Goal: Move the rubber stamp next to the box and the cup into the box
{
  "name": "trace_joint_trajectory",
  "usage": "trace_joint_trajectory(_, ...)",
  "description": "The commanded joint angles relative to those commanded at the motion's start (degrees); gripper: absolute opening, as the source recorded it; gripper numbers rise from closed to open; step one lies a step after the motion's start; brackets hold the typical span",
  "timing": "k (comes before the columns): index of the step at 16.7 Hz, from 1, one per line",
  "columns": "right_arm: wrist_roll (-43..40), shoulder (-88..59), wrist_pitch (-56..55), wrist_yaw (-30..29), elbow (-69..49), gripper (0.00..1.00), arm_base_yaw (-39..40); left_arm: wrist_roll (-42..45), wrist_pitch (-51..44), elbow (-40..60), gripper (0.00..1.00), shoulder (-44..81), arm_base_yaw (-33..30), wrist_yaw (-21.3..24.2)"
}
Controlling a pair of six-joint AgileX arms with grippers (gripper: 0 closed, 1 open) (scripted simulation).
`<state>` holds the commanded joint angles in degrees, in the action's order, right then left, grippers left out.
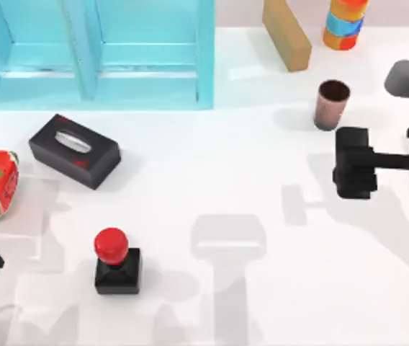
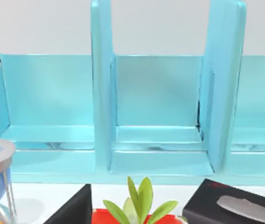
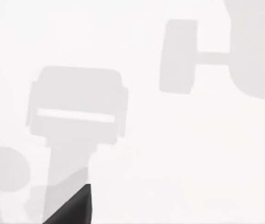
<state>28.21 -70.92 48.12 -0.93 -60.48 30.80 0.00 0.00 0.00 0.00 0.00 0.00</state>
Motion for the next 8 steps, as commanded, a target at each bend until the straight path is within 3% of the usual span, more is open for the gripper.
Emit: trace_joint_trajectory(8,17.89,-46.19,29.05,-4.41,-43.84,1.0,17.8,0.0,0.0,0.0,1.0,0.0,0.0,0.0)
